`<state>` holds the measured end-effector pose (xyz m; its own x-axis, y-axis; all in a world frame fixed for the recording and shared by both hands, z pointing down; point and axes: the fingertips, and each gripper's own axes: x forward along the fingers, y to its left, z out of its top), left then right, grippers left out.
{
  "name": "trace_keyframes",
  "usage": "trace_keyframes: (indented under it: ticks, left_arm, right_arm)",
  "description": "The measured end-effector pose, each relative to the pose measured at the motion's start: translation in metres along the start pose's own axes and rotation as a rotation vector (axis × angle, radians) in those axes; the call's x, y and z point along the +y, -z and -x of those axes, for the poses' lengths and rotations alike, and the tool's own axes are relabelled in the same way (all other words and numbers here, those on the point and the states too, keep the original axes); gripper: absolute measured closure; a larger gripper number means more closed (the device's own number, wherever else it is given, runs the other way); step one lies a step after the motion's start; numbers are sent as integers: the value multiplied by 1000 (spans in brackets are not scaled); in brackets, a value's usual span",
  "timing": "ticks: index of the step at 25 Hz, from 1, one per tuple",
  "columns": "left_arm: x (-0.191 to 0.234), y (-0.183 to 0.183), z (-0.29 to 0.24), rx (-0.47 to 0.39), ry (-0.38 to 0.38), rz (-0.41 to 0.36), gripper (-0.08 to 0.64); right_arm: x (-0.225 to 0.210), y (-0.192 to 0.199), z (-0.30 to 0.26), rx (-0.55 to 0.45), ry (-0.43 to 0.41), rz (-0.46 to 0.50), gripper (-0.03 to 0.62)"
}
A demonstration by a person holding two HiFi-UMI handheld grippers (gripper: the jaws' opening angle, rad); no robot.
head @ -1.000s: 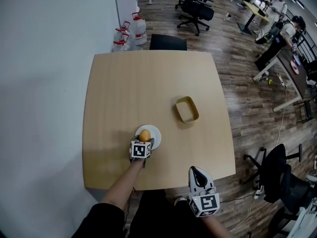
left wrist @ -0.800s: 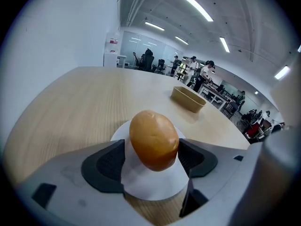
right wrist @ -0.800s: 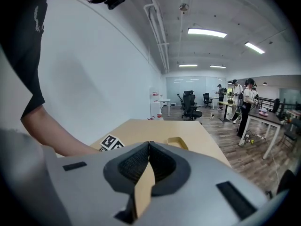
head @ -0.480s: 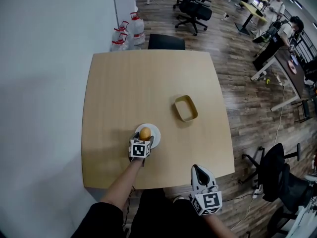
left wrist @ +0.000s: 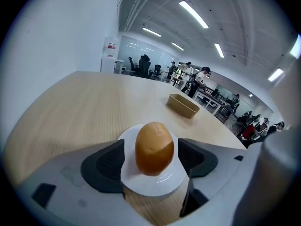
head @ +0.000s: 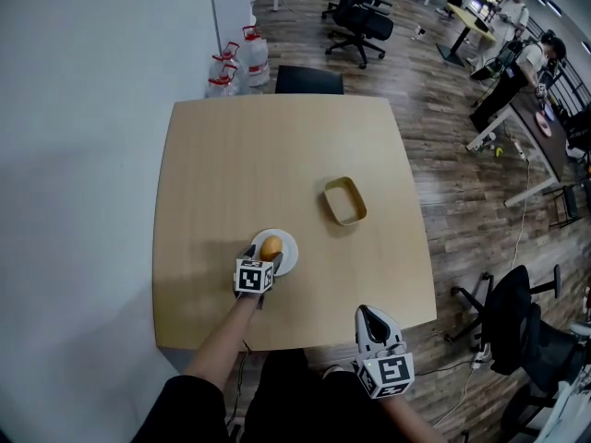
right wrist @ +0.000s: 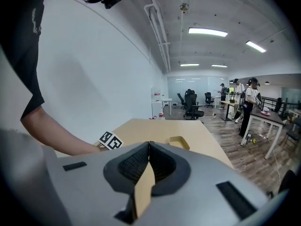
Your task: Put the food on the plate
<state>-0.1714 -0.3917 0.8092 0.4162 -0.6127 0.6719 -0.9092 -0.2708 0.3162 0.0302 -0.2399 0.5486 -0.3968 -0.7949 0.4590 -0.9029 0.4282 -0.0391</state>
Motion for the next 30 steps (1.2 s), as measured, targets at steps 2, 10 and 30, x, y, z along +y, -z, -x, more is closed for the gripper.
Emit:
trace_keyframes:
  ticks: [2,10,30]
  left_arm:
    - [-3,-3,4,-20,18,11,232]
    - [-3,-9,25,-65,16,36,232]
    - [-29,-24,94,-204,-14,90,232]
  right_arm:
    - [1,5,-2,20,-14,-6,532]
    - [1,1,-7,-9,-26,-11,532]
    - [8,-18,-13,-87,-79,-27,532]
